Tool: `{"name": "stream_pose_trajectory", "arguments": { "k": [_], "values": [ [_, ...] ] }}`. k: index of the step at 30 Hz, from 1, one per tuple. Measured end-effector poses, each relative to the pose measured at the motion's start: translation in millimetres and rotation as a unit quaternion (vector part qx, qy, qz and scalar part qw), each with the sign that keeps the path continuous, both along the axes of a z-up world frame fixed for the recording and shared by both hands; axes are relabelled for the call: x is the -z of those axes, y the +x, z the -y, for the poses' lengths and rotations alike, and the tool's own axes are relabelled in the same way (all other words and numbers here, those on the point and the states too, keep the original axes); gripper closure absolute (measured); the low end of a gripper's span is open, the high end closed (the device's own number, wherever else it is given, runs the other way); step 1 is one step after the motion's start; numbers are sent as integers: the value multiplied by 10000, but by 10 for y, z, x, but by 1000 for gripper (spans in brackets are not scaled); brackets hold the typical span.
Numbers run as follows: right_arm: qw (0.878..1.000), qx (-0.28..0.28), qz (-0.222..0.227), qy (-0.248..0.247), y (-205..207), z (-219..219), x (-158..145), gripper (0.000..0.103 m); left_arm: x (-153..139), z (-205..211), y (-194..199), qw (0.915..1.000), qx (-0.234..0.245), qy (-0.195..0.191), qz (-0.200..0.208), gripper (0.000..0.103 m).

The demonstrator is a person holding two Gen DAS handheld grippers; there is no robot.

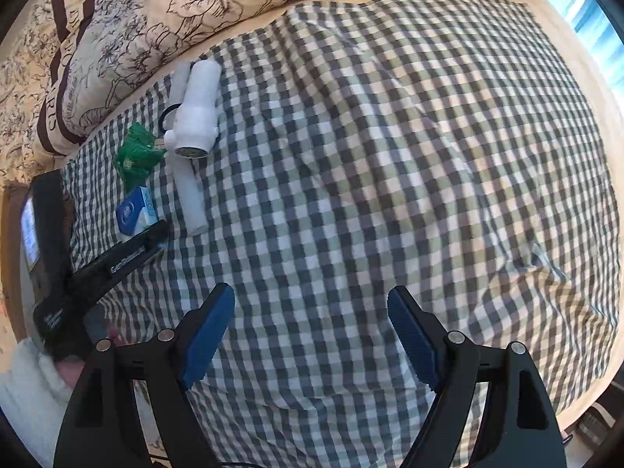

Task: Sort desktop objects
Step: 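Grasp the clear plastic tube with the right tool while the left tool holds the Vinda pack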

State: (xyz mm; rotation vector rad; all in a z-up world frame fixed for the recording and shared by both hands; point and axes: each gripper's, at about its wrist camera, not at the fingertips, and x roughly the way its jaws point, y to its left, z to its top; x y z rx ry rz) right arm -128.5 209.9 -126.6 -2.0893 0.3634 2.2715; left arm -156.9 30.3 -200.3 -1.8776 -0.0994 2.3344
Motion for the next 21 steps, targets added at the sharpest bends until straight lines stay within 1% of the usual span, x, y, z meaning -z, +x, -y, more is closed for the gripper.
{"name": "stream_pose_trajectory", "arguments": {
  "k": [4, 7, 11, 13, 16, 19, 20, 21],
  "values": [
    [9993, -228, -144, -274, -162, 199, -3, 22, -160, 264, 102, 9996, -204, 29, -167, 50],
    [9976, -557, -271, -297, -369, 459, 5, 22, -246, 484, 193, 9990, -396, 38, -219, 50],
    [9955, -776, -375, -392, -673, 777, 65, 22, -302, 728, 313, 9982, -564, -1, -208, 50],
    [9949, -880, -392, -313, -788, 929, 128, 22, -331, 808, 340, 9980, -600, -13, -173, 50],
    [9941, -1044, -291, -86, -892, 1098, 278, 28, -368, 927, 412, 9976, -668, -10, -165, 50],
    [9949, -995, -172, 1, -943, 1175, 438, 45, -333, 1069, 411, 9969, -776, -3, -96, 50],
    [9948, -1002, -145, 89, -944, 1199, 484, 56, -314, 1114, 405, 9967, -804, 9, -64, 50],
    [9942, -1050, -100, 197, -940, 1227, 536, 71, -311, 1162, 418, 9965, -829, 5, -46, 50]
  ]
}}
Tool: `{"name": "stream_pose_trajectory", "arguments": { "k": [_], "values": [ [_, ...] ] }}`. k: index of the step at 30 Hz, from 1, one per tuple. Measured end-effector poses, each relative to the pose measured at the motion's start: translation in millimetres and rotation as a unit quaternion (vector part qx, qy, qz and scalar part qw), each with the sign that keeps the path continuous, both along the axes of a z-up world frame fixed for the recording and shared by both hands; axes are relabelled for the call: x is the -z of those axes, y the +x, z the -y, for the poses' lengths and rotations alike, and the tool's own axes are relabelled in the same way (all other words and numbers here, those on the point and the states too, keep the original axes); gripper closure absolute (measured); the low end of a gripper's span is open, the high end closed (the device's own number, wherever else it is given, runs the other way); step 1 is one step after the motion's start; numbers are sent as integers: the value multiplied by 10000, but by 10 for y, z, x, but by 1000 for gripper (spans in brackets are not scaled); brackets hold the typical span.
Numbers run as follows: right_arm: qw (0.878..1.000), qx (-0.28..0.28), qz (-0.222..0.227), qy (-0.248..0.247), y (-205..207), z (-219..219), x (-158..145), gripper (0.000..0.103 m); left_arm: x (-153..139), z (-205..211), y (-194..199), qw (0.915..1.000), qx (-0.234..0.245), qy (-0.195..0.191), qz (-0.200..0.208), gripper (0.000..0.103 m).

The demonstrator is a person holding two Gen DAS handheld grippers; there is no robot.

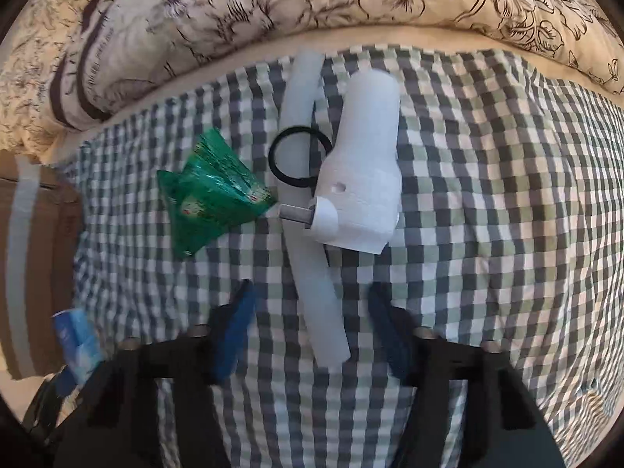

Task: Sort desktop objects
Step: 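Grasp the clear plastic tube with the right tool while the left tool holds the Vinda pack, then carry the Vinda pack and clear tube into the box and release both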

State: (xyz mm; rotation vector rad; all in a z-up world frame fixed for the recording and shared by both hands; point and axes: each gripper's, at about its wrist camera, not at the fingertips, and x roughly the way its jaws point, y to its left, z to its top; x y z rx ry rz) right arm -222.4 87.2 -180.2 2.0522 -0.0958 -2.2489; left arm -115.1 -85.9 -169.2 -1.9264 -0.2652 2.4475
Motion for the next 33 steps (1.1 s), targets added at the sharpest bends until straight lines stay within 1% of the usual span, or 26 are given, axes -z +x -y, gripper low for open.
{"name": "stream_pose_trajectory", "arguments": {
  "k": [1, 2, 4, 6, 11, 16, 20, 24, 26, 30, 33],
  "values": [
    [9999, -66, 70, 63, 15, 25, 57, 83, -5, 33, 9, 10000, -10, -3, 6, 50],
    [9999, -106, 80, 86, 38, 36, 79, 87, -14, 67, 18, 10000, -24, -6, 13, 50],
    [9999, -135, -44, 14, 106, 29, 1, 87, -47, 119, 37, 10000, -92, -11, -16, 50],
    [9998, -147, -78, -76, 186, 21, -105, 88, -97, 167, 53, 9999, -87, -23, -67, 50],
    [9988, -152, -208, -411, 550, -23, -513, 88, -265, 238, 92, 9997, -96, -13, -215, 50],
    [9957, 4, -185, -912, 961, -89, -902, 88, -587, 294, 187, 9988, 12, -22, -494, 50],
    [9941, -67, -258, -1055, 1223, -37, -1185, 88, -899, 411, 274, 9974, 29, -42, -723, 50],
    [9929, -186, -401, -1103, 1409, 116, -1456, 88, -1197, 609, 381, 9955, 122, -140, -934, 50],
    [9920, -245, -497, -1132, 1471, 246, -1574, 88, -1297, 734, 439, 9946, 165, -143, -1017, 50],
    [9890, -295, -807, -1204, 1554, 573, -1880, 88, -1469, 1095, 509, 9928, 235, -148, -1164, 50],
    [9854, -358, -1050, -1293, 1588, 908, -2142, 88, -1594, 1398, 511, 9913, 272, -148, -1277, 50]
  ]
}}
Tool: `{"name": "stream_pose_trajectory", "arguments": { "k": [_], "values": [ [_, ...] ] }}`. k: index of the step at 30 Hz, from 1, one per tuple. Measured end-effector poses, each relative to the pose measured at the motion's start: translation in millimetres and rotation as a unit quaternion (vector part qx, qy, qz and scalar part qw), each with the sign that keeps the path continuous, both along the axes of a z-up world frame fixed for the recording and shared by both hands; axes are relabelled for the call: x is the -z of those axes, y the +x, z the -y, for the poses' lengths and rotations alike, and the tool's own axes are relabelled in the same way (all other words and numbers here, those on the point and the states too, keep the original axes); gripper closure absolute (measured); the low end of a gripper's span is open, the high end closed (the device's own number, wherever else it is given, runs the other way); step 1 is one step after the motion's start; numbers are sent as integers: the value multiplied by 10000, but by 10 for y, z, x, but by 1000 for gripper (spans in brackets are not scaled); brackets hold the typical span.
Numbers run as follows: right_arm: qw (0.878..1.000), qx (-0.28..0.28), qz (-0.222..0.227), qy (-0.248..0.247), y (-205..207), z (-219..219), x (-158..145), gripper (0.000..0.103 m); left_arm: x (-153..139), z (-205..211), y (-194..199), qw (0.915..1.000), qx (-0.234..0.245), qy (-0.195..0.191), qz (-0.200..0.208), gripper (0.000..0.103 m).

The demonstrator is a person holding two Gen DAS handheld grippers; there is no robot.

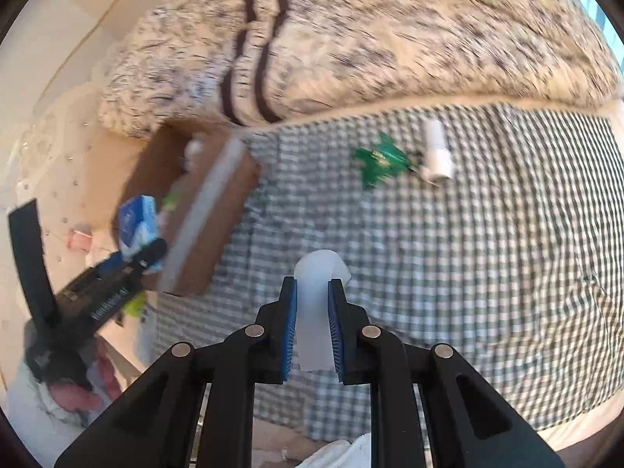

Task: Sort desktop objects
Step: 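Carry the Vinda pack and clear tube into the box and release both, then grasp the green packet with the left tool while the right tool grasps the white hair dryer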

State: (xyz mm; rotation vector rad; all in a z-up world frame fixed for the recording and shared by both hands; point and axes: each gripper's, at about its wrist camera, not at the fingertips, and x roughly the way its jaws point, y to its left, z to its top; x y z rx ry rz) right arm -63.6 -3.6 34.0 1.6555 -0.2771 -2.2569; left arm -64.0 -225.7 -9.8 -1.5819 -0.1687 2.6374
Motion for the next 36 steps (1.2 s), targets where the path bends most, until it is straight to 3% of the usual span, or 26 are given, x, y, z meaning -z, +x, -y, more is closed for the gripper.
{"name": "stream_pose_trajectory", "arguments": {
  "k": [6, 11, 12, 14, 15, 16, 17, 20, 23, 27, 33, 36],
  "values": [
    [9973, -239, -576, -378, -100, 892, -511, 88, -183, 631, -163, 9995, -34, -82, -313, 50],
    [9932, -481, -895, -561, -305, 1577, -650, 88, -94, 977, -328, 9995, -197, -85, -244, 49],
    [9929, -516, -901, -575, -364, 1715, -631, 84, -65, 1025, -357, 9996, -198, -86, -207, 46],
    [9927, -570, -873, -599, -466, 1940, -603, 82, -13, 1087, -406, 9998, -155, -60, -136, 28],
    [9931, -601, -832, -560, -535, 2044, -577, 75, 8, 1109, -433, 9998, -144, -81, -135, 15],
    [9939, -625, -766, -482, -600, 2126, -564, 68, 11, 1125, -436, 9996, -179, -121, -158, 11],
    [9947, -622, -715, -391, -651, 2195, -565, 52, 18, 1150, -454, 9995, -227, -152, -170, 11],
    [9947, -523, -823, -329, -713, 2265, -656, 48, 80, 1185, -522, 9996, -274, -45, -38, 11],
    [9947, -392, -917, -243, -704, 2153, -730, 46, 135, 1147, -551, 9997, -222, -17, 78, 11],
    [9970, 35, -735, -259, -658, 1746, -610, 44, 157, 941, -552, 9999, -56, 5, 106, 11],
    [9893, 1378, -355, -323, -383, 542, -253, 44, 219, 281, -594, 9993, 366, 27, 90, 11],
    [9846, 1728, -231, -101, -334, -13, -130, 44, 279, -107, -645, 9986, 508, 84, 115, 11]
  ]
}}
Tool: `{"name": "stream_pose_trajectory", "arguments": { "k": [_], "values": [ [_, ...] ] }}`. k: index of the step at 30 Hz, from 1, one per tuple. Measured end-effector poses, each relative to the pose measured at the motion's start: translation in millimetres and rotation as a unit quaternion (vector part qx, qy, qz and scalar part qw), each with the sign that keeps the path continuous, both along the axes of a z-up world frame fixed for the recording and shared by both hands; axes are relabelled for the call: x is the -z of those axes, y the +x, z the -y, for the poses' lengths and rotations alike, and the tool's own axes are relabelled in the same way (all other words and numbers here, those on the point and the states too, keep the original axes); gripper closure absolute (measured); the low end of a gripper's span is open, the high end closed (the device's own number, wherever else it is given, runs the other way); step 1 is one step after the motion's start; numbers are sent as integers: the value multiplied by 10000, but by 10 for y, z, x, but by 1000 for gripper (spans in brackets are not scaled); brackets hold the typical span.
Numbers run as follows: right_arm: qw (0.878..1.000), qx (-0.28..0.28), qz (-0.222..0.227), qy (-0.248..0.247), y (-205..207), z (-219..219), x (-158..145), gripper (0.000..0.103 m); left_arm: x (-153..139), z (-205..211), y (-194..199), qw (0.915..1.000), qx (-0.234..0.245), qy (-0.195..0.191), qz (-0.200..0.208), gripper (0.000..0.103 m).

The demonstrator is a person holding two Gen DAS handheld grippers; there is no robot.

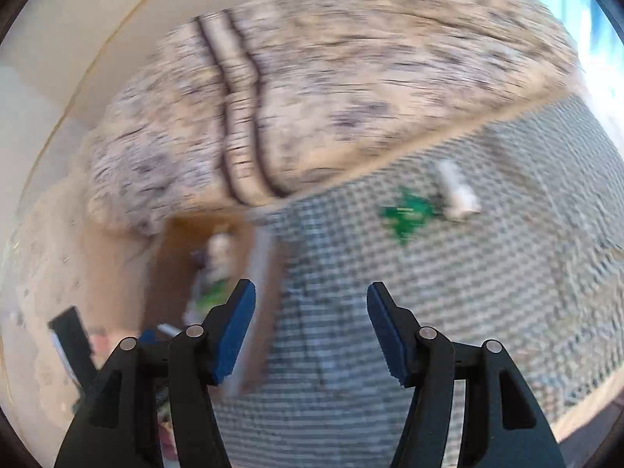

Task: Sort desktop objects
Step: 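Grasp the green packet with the left tool while the right tool grasps the white hair dryer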

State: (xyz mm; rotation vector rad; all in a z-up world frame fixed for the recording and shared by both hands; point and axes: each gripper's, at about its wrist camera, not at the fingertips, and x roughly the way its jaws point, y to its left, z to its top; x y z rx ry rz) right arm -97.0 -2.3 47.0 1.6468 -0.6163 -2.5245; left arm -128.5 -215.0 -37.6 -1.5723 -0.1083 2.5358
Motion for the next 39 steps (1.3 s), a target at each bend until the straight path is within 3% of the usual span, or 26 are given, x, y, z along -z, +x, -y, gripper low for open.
{"name": "stream_pose_trajectory", "arguments": {
  "k": [7, 13, 16, 25, 37, 39],
  "values": [
    [9983, 504, 231, 155, -58, -1130, 246, 44, 251, -1034, -261, 9995, 290, 123, 72, 11],
    [9978, 401, 468, 248, -460, -1616, 653, 44, 711, -1755, -673, 9983, 545, -90, 182, 11],
    [9975, 225, 610, 285, -715, -1681, 916, 44, 956, -2004, -858, 9970, 692, -145, 314, 11],
    [9960, -156, 873, 135, -1321, -1516, 1550, 44, 1317, -2339, -1207, 9931, 1082, -290, 343, 11],
    [9884, -335, 1479, 95, -1674, -1328, 2290, 44, 1670, -2546, -1344, 9849, 1610, -29, 641, 6],
    [9874, -359, 1531, 197, -1694, -1285, 2358, 43, 1690, -2569, -1328, 9830, 1703, 104, 675, 13]
  ]
}}
